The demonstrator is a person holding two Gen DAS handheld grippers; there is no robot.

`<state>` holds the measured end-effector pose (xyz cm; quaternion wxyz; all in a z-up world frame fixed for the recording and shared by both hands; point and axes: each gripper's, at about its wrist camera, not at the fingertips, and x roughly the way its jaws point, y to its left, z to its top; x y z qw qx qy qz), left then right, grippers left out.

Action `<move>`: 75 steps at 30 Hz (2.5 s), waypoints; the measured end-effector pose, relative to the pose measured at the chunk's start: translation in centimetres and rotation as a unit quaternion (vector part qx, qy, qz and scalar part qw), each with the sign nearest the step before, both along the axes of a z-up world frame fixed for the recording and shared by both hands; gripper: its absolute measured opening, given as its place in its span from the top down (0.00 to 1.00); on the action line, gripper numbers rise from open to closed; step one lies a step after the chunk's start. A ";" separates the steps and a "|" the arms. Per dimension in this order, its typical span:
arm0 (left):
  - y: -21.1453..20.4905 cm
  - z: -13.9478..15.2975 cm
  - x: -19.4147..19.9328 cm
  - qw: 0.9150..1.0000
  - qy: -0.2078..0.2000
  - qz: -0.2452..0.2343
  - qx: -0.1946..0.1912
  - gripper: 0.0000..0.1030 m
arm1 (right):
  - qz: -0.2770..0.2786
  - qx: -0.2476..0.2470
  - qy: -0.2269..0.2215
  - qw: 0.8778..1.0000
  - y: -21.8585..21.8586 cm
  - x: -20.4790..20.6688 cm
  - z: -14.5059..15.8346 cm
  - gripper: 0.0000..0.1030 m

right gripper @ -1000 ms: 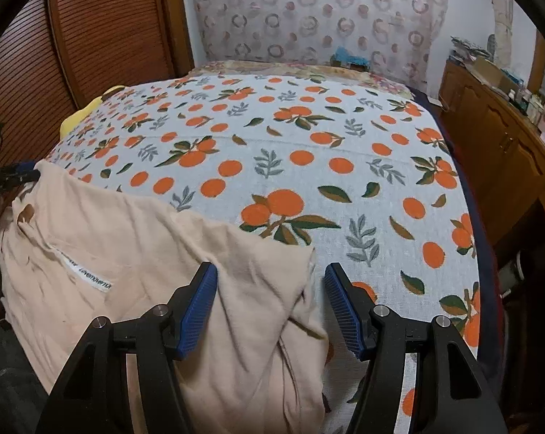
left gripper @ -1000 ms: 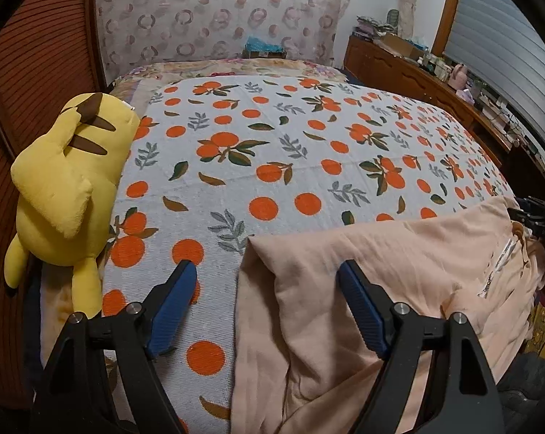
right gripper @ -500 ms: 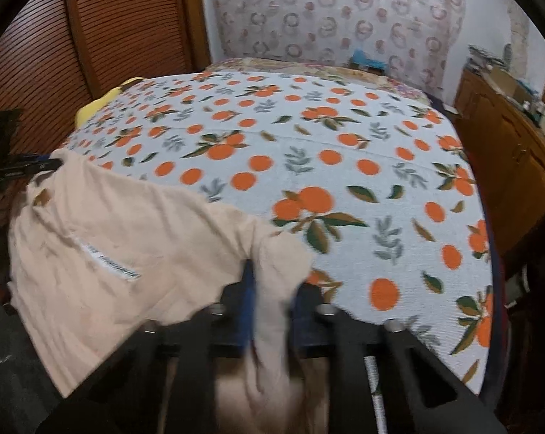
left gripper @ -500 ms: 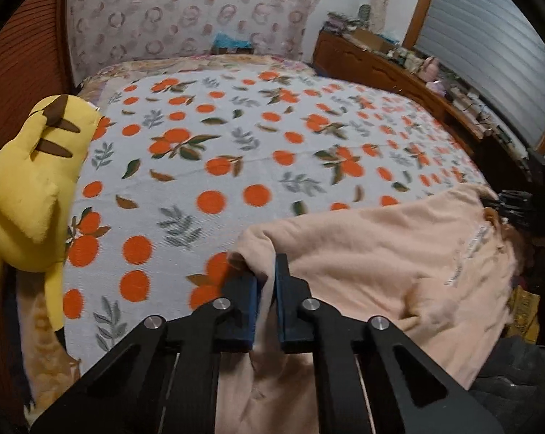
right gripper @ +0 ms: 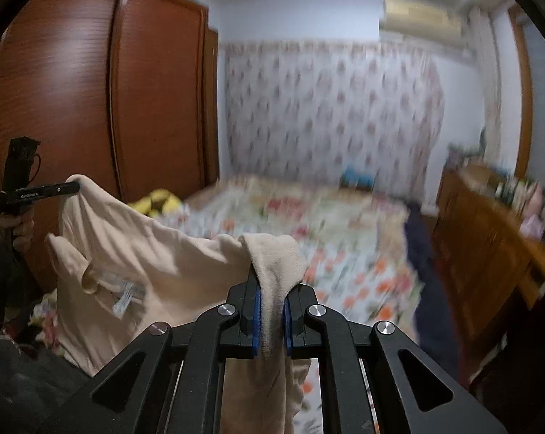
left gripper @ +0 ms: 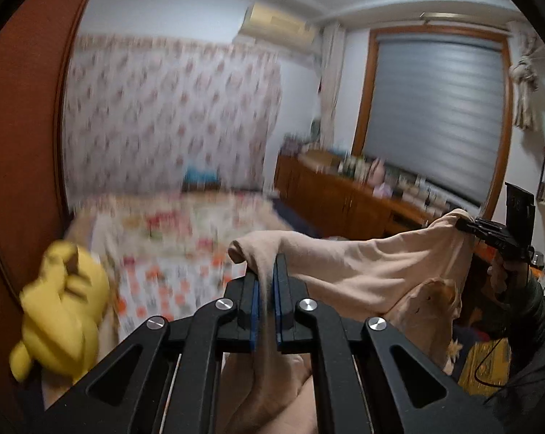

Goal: Fold small clothes

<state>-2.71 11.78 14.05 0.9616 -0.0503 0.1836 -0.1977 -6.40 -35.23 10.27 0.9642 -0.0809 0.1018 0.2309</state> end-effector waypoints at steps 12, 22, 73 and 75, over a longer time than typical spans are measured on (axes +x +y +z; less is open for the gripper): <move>2.4 8.1 6.0 0.995 -0.066 0.071 0.016 0.93 | -0.030 -0.019 -0.100 0.994 0.2 0.4 11.2 0.91; 2.3 -3.4 24.5 0.986 0.058 0.122 0.099 0.61 | -0.115 -0.077 0.062 0.989 10.0 22.0 4.2 0.62; 3.6 -20.6 -1.1 0.961 0.255 0.080 0.065 0.97 | -0.101 -0.047 0.201 0.973 3.2 14.1 -14.5 0.56; 3.5 -20.5 -0.8 0.961 0.256 0.083 0.069 0.96 | -0.099 -0.047 0.198 0.974 3.4 14.1 -14.3 0.56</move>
